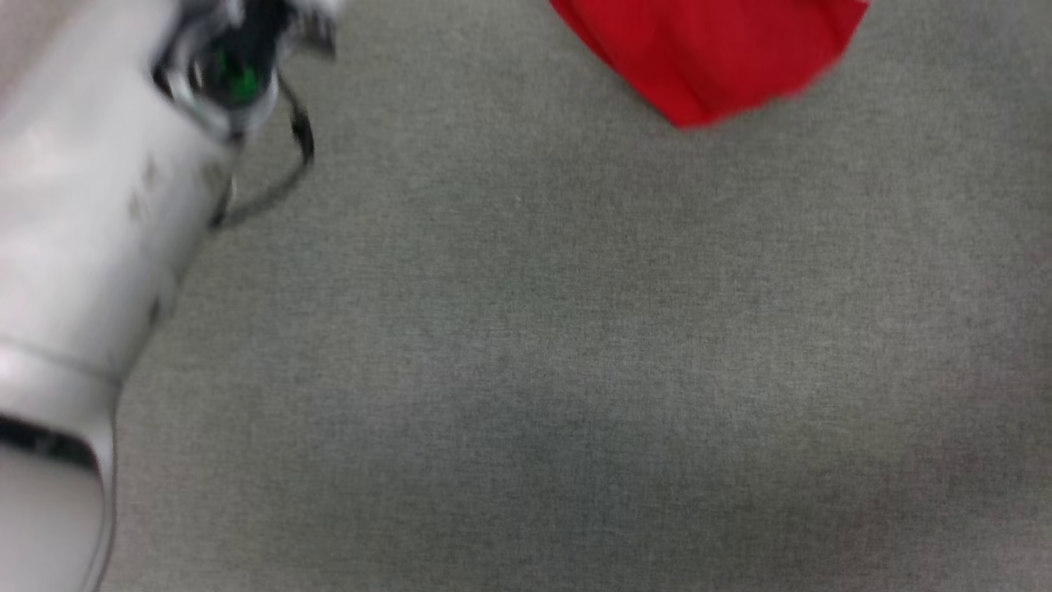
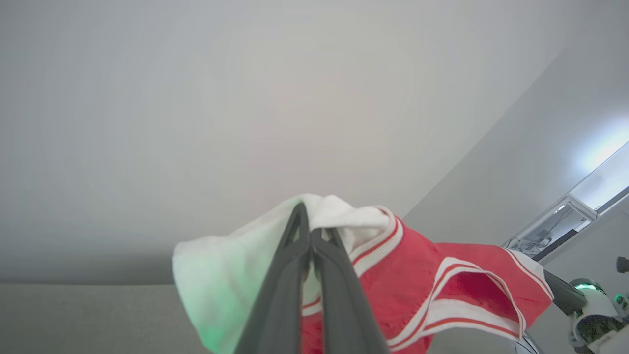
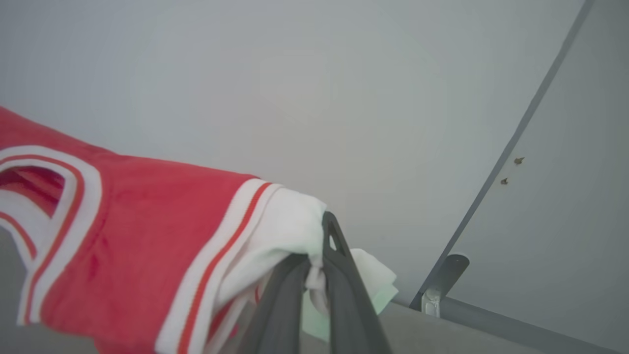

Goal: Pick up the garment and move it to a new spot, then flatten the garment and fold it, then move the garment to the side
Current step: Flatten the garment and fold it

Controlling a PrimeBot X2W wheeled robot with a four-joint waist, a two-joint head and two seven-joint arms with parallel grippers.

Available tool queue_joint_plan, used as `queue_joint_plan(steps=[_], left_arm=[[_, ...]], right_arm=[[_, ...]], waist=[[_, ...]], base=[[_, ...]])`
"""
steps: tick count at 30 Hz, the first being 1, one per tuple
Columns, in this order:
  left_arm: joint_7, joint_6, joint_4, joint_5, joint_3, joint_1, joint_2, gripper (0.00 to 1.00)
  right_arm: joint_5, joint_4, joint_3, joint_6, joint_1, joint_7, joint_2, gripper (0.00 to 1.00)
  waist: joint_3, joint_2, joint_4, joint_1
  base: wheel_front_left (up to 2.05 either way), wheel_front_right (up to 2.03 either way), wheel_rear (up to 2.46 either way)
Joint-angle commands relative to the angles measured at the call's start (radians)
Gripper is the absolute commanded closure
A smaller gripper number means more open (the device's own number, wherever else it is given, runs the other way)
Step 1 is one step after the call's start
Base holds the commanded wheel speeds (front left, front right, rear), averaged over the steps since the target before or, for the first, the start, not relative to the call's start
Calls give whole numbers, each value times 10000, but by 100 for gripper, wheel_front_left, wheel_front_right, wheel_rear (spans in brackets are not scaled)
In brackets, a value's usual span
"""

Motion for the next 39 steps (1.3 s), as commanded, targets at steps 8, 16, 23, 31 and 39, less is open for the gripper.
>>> queue_joint_plan(steps=[8, 16, 23, 31, 39], left_arm=[[-1488, 186, 1837, 517, 1056, -3249, -706, 100], [-1675, -67, 2424, 825, 1347, -3098, -1071, 100], [-896, -88, 263, 236, 677, 95, -381, 100], [-1002, -82, -2327, -135, 47, 4108, 1209, 100], [-1458, 552, -4278, -440, -120, 7190, 1938, 100]], right_arm=[[-524, 2595, -1535, -18, -3410, -1238, 1269, 100], [-488, 3384, -1083, -18, -3596, -1482, 1837, 100], [828, 1393, -15, -18, -799, -693, 625, 100], [2015, -1454, 353, -18, 3139, -318, -1346, 100], [2117, -3011, -86, -18, 6280, -460, -2160, 100]], waist=[[657, 0, -271, -1], [346, 0, -331, -1], [-34, 0, -338, -1], [-613, 0, -263, -1], [-1345, 0, -271, -1]], base=[[0, 0, 0], [0, 0, 0], [0, 0, 0], [0, 0, 0], [0, 0, 0]])
